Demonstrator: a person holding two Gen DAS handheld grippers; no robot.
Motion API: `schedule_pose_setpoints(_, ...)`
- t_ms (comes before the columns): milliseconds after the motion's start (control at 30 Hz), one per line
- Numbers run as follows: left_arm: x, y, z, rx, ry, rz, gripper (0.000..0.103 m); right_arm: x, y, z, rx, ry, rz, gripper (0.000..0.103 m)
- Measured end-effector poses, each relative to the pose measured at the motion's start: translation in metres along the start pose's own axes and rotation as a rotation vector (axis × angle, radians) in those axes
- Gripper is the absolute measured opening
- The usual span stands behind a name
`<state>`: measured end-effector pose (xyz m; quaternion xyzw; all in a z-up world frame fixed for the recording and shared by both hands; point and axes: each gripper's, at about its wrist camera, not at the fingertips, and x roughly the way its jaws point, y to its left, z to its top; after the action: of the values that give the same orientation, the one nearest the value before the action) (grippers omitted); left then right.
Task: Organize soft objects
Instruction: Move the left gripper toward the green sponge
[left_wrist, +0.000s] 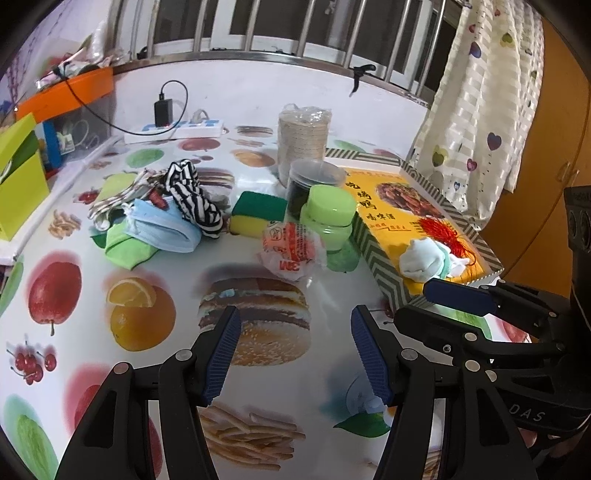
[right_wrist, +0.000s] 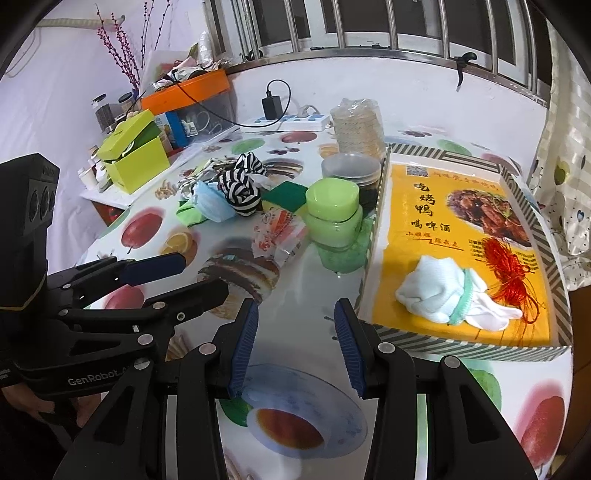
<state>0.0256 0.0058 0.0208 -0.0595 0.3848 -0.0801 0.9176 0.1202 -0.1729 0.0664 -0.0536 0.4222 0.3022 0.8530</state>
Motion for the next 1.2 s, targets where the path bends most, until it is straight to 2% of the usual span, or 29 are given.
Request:
schedule_pose_setpoints(633, 0.001, 0.011, 0.002, -0.015, -0.001, 0.012, 0.062, 0.008, 0.003, 0.005, 0.004, 0.007, 0.016, 0.044)
schedule_pose_setpoints(1200, 0.009, 0.059, 0.011, -0.092, -0.003, 0.093, 0.062, 0.044, 0.005, 0.027, 0.043, 0.04, 0.072, 0.044)
